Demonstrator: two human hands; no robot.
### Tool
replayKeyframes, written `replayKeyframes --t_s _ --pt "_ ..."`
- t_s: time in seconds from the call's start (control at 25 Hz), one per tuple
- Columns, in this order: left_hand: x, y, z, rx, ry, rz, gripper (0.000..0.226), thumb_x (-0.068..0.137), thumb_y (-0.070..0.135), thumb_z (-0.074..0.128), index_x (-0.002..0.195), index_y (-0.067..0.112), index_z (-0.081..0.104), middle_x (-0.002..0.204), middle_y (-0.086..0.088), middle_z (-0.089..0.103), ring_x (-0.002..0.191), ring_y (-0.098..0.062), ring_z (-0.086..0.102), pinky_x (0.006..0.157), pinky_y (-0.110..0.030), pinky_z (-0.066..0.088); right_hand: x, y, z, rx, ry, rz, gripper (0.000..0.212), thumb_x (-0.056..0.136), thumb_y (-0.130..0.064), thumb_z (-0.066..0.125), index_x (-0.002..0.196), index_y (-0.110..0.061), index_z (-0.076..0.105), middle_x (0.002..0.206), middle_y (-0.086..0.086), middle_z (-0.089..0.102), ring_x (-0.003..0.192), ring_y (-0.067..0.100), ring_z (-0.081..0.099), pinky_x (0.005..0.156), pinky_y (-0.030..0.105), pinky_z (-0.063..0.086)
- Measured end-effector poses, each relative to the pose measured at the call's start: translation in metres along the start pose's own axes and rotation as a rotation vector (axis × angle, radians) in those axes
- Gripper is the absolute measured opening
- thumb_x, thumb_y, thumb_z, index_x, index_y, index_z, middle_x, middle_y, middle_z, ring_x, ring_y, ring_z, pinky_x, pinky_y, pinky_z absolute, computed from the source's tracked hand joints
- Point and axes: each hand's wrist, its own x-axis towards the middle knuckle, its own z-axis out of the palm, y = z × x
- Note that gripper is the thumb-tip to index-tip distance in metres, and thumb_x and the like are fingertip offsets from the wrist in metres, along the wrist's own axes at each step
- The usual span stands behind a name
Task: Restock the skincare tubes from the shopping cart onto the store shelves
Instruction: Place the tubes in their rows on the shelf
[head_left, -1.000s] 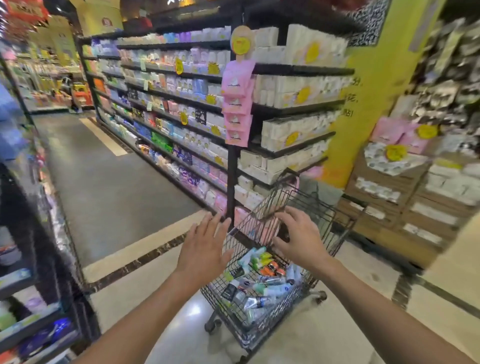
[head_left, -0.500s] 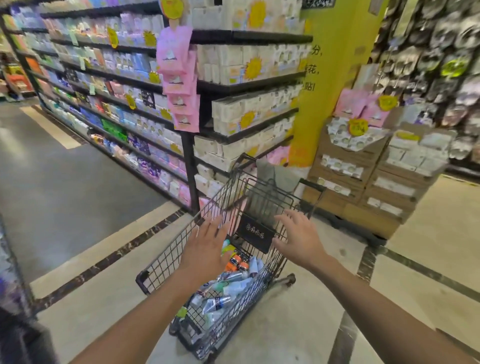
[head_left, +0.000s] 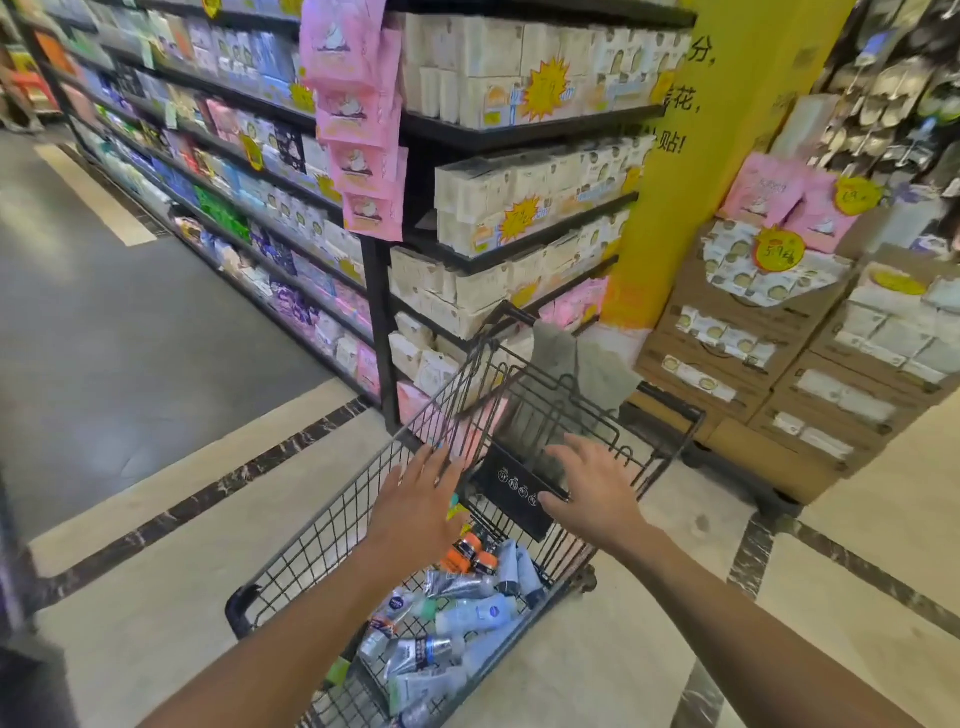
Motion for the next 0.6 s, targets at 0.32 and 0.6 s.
replayKeyframes --t_s 0.32,0.6 --pt "0.036 -0.055 0.042 -0.047 -0.063 -0.195 0.076 0.099 0.055 0.047 0.163 0.023 0.022 0.171 -0.008 0.019 0.157 -0.033 0.02 0.124 -0.053 0.021 0.112 -0.017 0.056 -0.018 -0.207 -0.196 0.073 0.084 -0.057 0.059 0.149 -0.031 0.04 0.16 0.003 0.034 0.148 0.028 0.03 0.12 0.05 0.028" --pt "0.012 -0.082 0.099 -0.118 -0.175 -0.529 0.077 0.102 0.054 0.047 0.164 0.024 0.013 0.173 -0.006 0.009 0.159 -0.03 0.008 0.127 -0.053 0.017 0.175 -0.051 0.145 -0.023 -0.46 -0.491 0.074 0.085 -0.057 0.059 0.15 -0.027 0.041 0.159 0.005 0.033 0.147 0.028 0.029 0.121 0.047 0.027"
